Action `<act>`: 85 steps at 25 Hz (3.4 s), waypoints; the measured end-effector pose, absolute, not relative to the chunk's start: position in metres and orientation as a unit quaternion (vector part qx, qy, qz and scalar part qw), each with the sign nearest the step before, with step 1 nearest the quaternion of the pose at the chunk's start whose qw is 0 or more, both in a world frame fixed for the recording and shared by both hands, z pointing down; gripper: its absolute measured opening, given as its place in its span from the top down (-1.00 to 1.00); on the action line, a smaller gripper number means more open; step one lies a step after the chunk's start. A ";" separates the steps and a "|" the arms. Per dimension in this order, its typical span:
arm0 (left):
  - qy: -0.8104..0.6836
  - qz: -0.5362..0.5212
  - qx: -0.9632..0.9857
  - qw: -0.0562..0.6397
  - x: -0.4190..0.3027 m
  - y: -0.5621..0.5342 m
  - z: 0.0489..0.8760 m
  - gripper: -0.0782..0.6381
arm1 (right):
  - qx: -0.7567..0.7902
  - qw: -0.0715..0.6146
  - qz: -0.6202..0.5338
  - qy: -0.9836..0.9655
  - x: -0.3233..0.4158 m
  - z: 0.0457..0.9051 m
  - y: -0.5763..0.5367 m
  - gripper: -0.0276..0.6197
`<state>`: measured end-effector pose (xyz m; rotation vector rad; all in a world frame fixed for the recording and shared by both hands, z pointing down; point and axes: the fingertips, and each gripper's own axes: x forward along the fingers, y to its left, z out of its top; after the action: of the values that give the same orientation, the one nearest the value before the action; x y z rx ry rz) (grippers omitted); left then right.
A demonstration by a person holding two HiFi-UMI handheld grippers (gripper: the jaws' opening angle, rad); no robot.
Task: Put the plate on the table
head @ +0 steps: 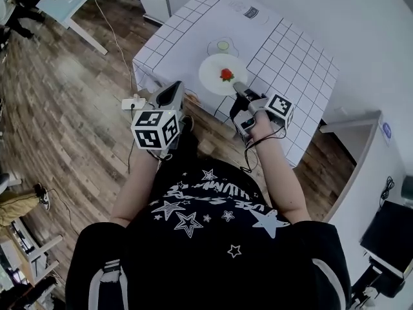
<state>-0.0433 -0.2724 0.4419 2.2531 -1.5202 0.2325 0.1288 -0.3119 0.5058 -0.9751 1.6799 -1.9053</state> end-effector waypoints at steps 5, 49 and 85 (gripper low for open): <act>-0.536 0.074 0.815 0.208 -0.067 -0.305 0.450 0.76 | -0.363 0.203 -0.671 0.614 0.108 0.507 -0.333 0.84; -0.467 0.111 0.836 0.264 -0.172 -0.518 0.510 0.76 | -0.461 0.183 -0.669 0.554 0.018 0.591 -0.534 0.84; -0.453 0.104 0.849 0.252 -0.157 -0.535 0.505 0.76 | -0.505 -0.009 -0.613 0.608 0.018 0.604 -0.539 0.55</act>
<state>-0.1569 -0.5346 0.5052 2.3081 -1.2310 0.2841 0.0182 -0.5388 0.6035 -1.5953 1.9201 -1.9352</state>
